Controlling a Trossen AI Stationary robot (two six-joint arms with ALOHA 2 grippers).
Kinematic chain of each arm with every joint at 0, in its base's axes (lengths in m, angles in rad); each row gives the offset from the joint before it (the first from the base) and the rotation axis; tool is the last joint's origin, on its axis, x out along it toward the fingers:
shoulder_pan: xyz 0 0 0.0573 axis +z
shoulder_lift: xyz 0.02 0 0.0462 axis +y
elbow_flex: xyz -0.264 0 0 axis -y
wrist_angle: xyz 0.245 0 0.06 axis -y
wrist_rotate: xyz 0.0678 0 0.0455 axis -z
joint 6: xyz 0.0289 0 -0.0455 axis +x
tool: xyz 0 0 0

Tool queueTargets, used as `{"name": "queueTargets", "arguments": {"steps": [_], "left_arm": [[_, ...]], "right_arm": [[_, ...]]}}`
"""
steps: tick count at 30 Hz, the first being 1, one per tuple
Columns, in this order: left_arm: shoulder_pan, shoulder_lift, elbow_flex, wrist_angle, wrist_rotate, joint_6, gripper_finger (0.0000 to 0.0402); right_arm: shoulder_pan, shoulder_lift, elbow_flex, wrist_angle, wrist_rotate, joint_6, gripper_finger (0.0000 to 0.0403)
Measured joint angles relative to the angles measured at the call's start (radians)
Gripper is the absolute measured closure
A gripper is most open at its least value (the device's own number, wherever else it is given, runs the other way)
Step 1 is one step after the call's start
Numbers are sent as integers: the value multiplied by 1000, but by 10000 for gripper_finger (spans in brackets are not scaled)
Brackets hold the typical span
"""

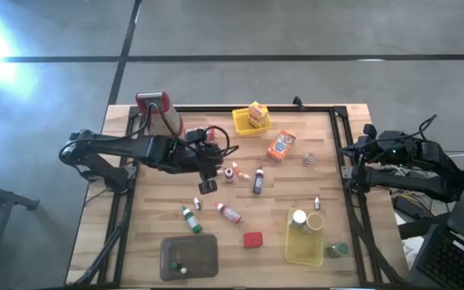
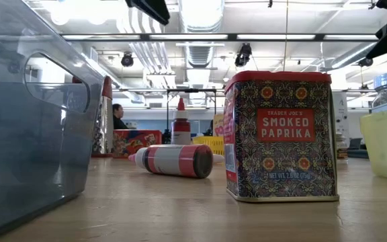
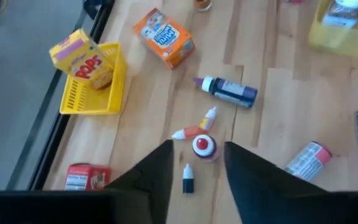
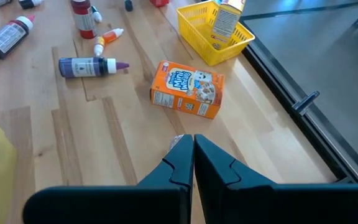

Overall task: Pick & Place Kitchen Items
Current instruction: Put the black food coloring bottle into the black bin

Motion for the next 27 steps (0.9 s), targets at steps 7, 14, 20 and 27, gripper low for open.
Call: {"name": "queueTargets", "arguments": {"steps": [7,14,20,27], "left_arm": [[39,1,-82,33,50,39,156],[87,-5,-150,-35,80,-126,121],[86,-8,-211,-58,218,-153,120],[83,-27,-275,-76,304,25,120]], "right_arm": [[0,0,0,0,0,-1,394],[0,0,0,0,0,0,394],[0,0,0,0,0,0,394],[0,0,0,0,1,0,394]]}}
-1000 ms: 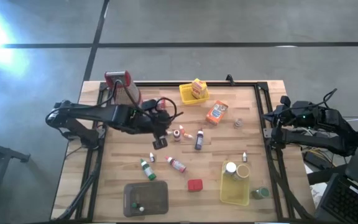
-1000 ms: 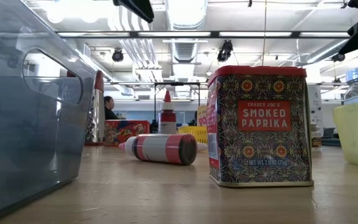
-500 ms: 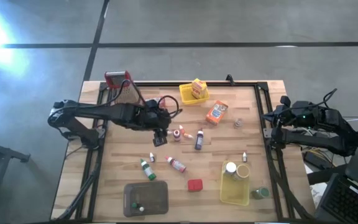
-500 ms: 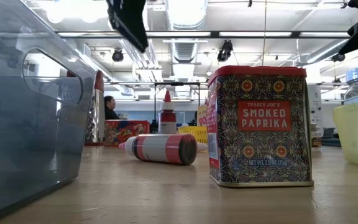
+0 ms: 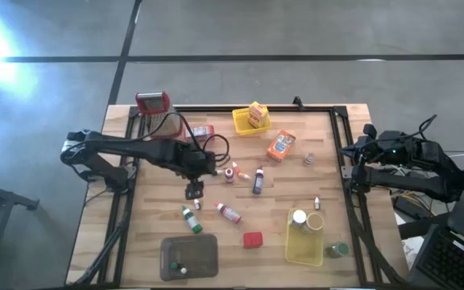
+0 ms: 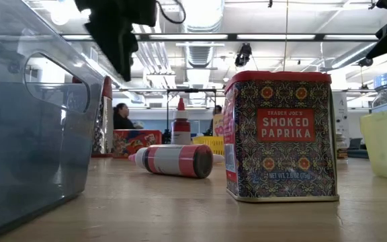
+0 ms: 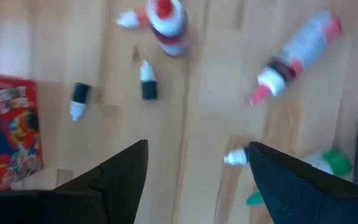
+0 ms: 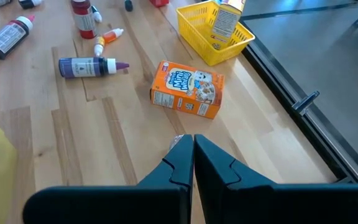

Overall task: Pick & Place Kitchen Items
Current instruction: Put the black food coloring bottle into the black bin

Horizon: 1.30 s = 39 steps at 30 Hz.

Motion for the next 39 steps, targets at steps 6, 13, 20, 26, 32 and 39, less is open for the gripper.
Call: {"name": "queueTargets", "arguments": {"steps": [6,13,20,26,32,39], "left_arm": [[5,-5,-69,64,3,54,120],[78,-5,-105,175,-46,26,120],[162,29,-159,329,12,95,119],[192,101,-177,388,51,93,119],[199,161,-176,443,69,97,119],[203,237,-177,493,71,84,119]], "right_arm": [[0,0,0,0,0,0,394],[0,0,0,0,0,0,394],[0,0,0,0,1,0,394],[0,0,0,0,2,0,394],[0,0,0,0,2,0,394],[0,0,0,0,2,0,394]]}}
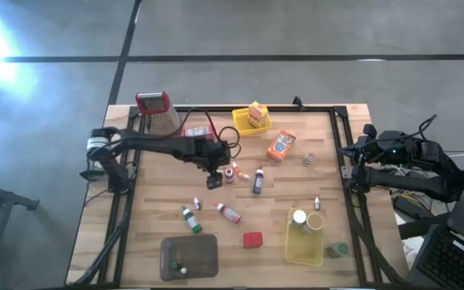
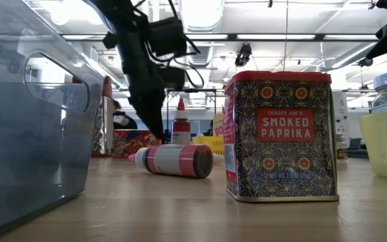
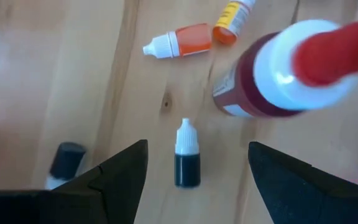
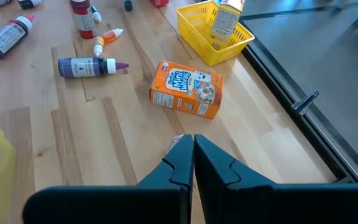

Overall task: Pick & Place Kitchen Items
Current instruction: Put the black food coloring bottle into the black bin

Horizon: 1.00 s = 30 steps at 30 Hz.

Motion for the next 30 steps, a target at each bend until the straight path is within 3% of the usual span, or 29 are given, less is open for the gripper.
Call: {"name": "queueTargets", "arguments": {"steps": [19,30], "left_arm": [[13,112,0,78,-1,-21,125],[13,112,-22,90,-2,-50,217]], "right_arm": [[0,0,0,0,-1,0,394],[0,0,0,0,-1,0,394]]}}
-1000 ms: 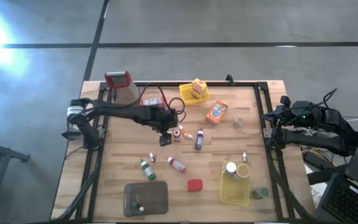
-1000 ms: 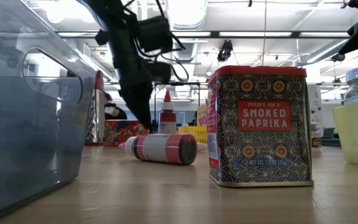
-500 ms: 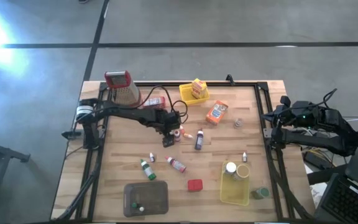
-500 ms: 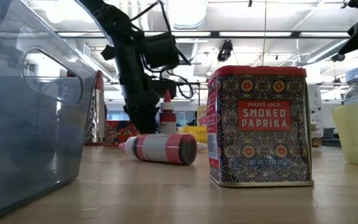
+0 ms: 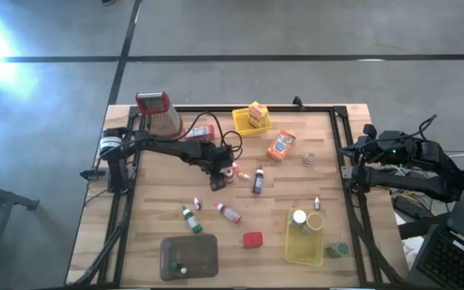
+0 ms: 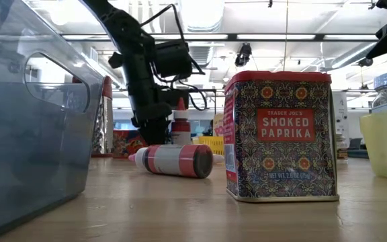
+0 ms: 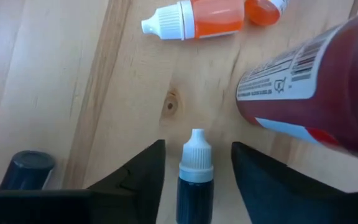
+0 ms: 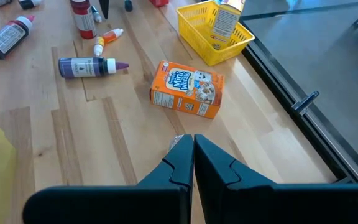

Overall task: Pick & Place Kitchen Items
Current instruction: Put the black food coloring bottle into the black bin

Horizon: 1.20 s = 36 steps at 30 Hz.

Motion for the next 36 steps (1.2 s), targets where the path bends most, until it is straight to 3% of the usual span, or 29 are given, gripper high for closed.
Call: {"name": "queueTargets", "arguments": {"steps": [30,36], "left_arm": [[0,-8,-25,47,0,-26,318],[0,-99,-120,190,-1,-43,318]], "right_arm": [[0,0,0,0,0,0,394],[0,0,0,0,0,0,394]]}}
